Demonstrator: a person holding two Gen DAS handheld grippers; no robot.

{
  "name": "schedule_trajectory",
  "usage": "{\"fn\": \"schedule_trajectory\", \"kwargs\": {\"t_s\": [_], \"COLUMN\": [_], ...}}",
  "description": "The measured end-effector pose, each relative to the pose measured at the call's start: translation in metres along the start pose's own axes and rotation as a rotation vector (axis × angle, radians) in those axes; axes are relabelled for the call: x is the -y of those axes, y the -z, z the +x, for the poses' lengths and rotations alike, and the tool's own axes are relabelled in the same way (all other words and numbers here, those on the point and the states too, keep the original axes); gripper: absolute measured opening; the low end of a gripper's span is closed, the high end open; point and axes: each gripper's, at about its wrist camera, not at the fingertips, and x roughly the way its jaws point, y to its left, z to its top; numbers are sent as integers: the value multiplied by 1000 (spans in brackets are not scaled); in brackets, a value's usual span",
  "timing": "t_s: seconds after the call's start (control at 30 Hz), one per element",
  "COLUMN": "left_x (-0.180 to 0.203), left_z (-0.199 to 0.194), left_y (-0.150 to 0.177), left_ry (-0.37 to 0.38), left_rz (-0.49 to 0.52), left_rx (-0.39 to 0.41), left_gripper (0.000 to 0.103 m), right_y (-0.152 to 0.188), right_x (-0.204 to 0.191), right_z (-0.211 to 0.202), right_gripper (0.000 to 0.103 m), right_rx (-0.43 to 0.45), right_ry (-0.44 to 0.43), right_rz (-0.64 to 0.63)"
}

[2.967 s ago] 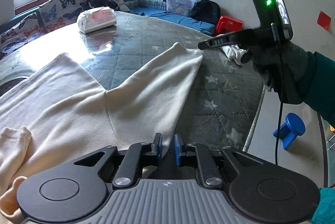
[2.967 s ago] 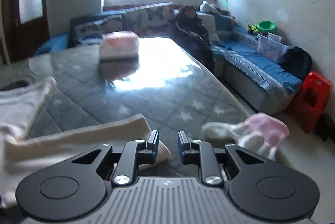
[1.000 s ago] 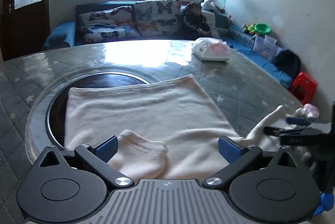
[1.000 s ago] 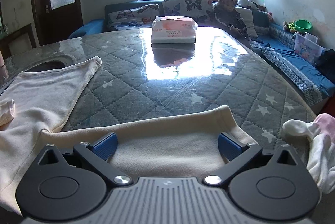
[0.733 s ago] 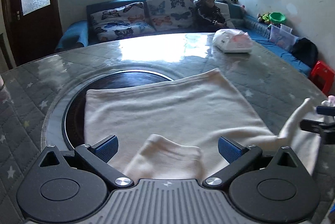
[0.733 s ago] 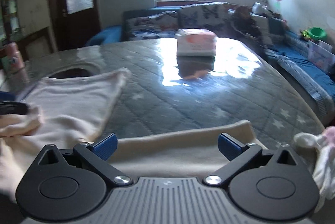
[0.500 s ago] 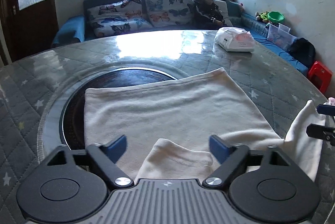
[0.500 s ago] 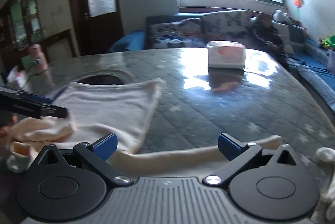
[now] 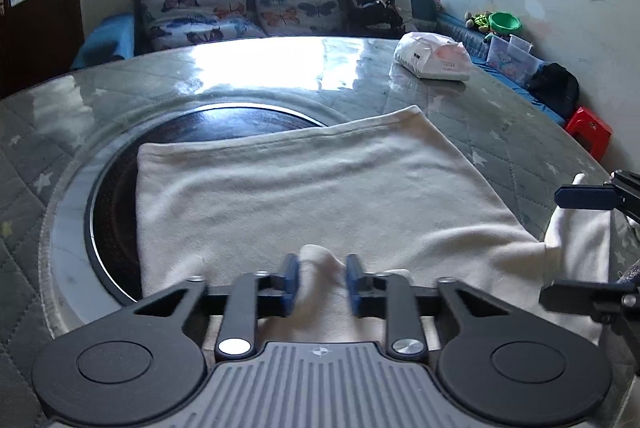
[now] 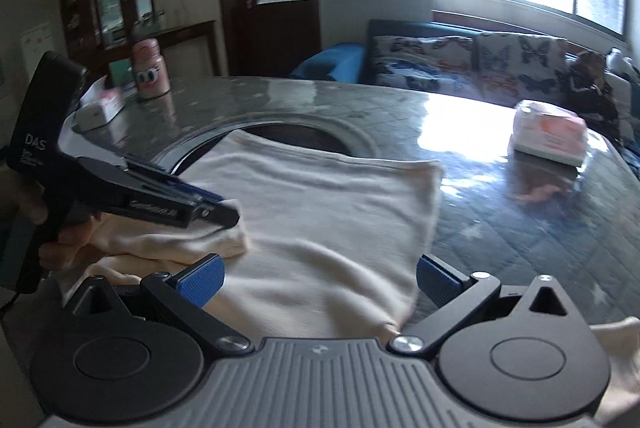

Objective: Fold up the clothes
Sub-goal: 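Grasp the sleeve cuff with the left gripper and lift it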

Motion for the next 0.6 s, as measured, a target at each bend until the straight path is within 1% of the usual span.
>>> {"fn": "schedule_trajectory", "kwargs": {"t_s": [0.07, 0.2, 0.4, 0.5, 0.6], "left_x": [-5, -18, -49, -66, -81], "left_z": [-7, -33, -88, -115, -138], "left_y": [0, 3, 12, 20, 32], "left_ry": [-3, -41, -144, -203, -265], "left_rz": [-35, -100, -212, -259, -290], "left_rx": [27, 119, 266, 320, 358], "left_gripper": [8, 7, 7, 7, 7], "right_y": [-2, -8, -17, -21, -25], "right_x": [-9, -27, -54, -71, -88], "right_z": [4, 12, 23, 27, 31], "right_gripper": [103, 103, 103, 103, 103], "right_rx": [-11, -27, -45, -50, -52], "right_ry": [-16, -45, -91, -122, -146], "right_rz": [-22, -80, -143, -173, -208]}}
